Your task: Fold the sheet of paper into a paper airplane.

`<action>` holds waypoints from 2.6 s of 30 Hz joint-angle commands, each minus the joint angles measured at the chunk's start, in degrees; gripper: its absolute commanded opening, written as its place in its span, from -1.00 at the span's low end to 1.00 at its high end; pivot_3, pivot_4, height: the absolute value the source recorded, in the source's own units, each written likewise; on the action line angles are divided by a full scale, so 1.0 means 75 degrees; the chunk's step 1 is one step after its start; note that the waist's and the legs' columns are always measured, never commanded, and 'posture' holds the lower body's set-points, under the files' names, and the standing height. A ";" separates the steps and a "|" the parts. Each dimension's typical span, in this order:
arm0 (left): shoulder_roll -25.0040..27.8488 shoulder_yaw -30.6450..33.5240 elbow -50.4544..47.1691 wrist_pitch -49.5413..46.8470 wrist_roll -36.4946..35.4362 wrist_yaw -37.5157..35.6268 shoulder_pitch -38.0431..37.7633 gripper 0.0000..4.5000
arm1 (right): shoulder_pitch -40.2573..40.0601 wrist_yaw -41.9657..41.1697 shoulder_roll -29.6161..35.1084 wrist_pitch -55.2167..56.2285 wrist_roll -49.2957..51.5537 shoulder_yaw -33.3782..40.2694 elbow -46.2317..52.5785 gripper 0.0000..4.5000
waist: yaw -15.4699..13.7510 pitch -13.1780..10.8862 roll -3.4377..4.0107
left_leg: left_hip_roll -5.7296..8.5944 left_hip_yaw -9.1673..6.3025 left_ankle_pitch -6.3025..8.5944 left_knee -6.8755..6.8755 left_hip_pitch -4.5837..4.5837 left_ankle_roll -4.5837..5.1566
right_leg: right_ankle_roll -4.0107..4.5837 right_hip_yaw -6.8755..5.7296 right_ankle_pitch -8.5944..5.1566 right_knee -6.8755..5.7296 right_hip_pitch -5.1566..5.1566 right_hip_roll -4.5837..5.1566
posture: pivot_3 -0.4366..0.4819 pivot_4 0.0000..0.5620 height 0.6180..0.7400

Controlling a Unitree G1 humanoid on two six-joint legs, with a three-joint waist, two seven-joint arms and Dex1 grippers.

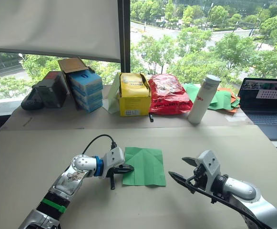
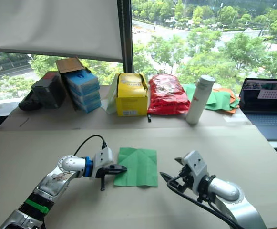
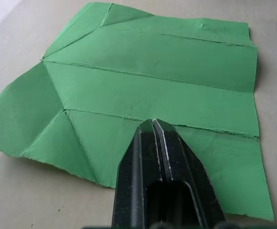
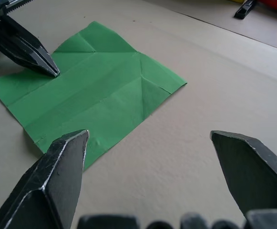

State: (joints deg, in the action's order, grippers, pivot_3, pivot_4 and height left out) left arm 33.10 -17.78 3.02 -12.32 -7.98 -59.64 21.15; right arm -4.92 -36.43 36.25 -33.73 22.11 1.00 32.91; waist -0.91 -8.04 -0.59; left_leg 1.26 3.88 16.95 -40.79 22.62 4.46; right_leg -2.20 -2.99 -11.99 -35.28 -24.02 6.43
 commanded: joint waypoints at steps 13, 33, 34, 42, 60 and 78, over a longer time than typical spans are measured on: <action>0.0166 -0.0607 0.0134 -0.0164 0.0692 -0.0183 -0.0391 -1.00 | 0.0066 -0.0092 0.0517 -0.1604 0.0315 -0.1694 0.1382 -0.99 | 0.0004 0.0026 -0.0016 | -0.0013 -0.0003 0.0019 0.0004 -0.0037 0.0026 | 0.0001 0.0003 -0.0001 0.0018 0.0007 0.0016 | -0.05 -0.47 1.00; 0.0635 -0.0821 -0.0571 -0.0890 0.0835 -0.0501 -0.0133 -1.00 | 0.0007 0.1801 -0.0422 -0.1651 -0.1064 -0.2120 0.0834 -0.99 | 0.0033 0.0061 -0.0035 | -0.0020 0.0000 0.0021 0.0007 -0.0047 0.0016 | 0.0006 0.0009 -0.0004 0.0014 0.0003 0.0007 | -0.05 -0.47 1.00; 0.0642 -0.0827 -0.0568 -0.0882 0.0841 -0.0509 -0.0131 -1.00 | 0.0022 0.1825 -0.0448 -0.1622 -0.1097 -0.2097 0.0792 -0.99 | 0.0033 0.0062 -0.0033 | -0.0020 -0.0001 0.0021 0.0007 -0.0047 0.0015 | 0.0006 0.0008 -0.0004 0.0014 0.0003 0.0007 | -0.05 -0.47 1.00; 0.0685 -0.0768 -0.0561 -0.0867 0.0844 -0.0531 -0.0134 -1.00 | 0.0334 0.2179 -0.1310 -0.1027 -0.1219 -0.1800 0.0159 -0.99 | 0.0033 0.0069 -0.0032 | -0.0018 0.0000 0.0019 0.0008 -0.0048 0.0012 | 0.0006 0.0007 -0.0004 0.0012 0.0004 0.0002 | -0.05 -0.47 1.00; 0.0792 -0.0657 -0.0503 -0.0813 0.0902 -0.0507 -0.0141 -1.00 | 0.0943 0.1342 -0.3124 0.0043 -0.0087 -0.1417 -0.0720 -0.99 | 0.0084 0.0069 -0.0021 | -0.0016 0.0001 0.0015 0.0010 -0.0049 0.0005 | 0.0006 0.0010 -0.0004 0.0004 0.0000 -0.0008 | -0.05 -0.47 1.00; 0.1055 0.1928 -0.2234 -0.2685 -0.1182 0.0128 -0.0742 -1.00 | 0.2333 0.0252 -0.2315 -0.0049 -0.1530 -0.3266 -0.2878 -0.99 | 0.0210 0.0061 -0.0024 | -0.0016 0.0010 -0.0002 0.0015 -0.0043 -0.0024 | 0.0027 0.0024 -0.0025 -0.0063 -0.0019 0.0001 | -0.05 -0.47 1.00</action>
State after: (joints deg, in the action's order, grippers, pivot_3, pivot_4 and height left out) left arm 41.61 -6.84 -9.97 -30.34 -13.36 -59.69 14.76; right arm 13.32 -33.96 18.23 -32.87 11.89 -21.90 12.93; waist 0.66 -7.58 -0.77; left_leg 1.15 3.93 16.95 -40.69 22.29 4.31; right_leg -2.01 -2.84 -12.18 -35.73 -24.17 6.46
